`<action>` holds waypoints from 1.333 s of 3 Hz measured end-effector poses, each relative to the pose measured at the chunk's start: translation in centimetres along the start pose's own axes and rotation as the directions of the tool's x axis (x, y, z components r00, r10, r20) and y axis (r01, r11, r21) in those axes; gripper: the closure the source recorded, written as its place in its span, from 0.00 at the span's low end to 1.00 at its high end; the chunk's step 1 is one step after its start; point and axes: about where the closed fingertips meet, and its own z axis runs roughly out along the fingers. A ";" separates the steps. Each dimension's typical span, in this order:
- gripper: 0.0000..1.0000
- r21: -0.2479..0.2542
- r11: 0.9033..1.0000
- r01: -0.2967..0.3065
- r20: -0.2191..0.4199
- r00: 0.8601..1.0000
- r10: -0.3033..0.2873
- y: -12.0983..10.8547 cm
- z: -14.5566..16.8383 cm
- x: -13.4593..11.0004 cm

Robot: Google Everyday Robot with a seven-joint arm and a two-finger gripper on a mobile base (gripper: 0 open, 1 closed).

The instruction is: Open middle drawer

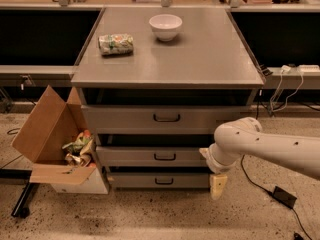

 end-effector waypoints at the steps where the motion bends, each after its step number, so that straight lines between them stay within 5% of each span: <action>1: 0.00 0.045 0.999 0.018 0.026 0.999 -0.020 -2.6 2.9 0.4; 4: 0.00 0.114 0.988 -0.099 0.116 0.990 0.086 -9.1 8.4 2.9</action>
Offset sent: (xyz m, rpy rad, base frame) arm 0.0994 -0.0080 -0.0708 0.1311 -0.1068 -0.0768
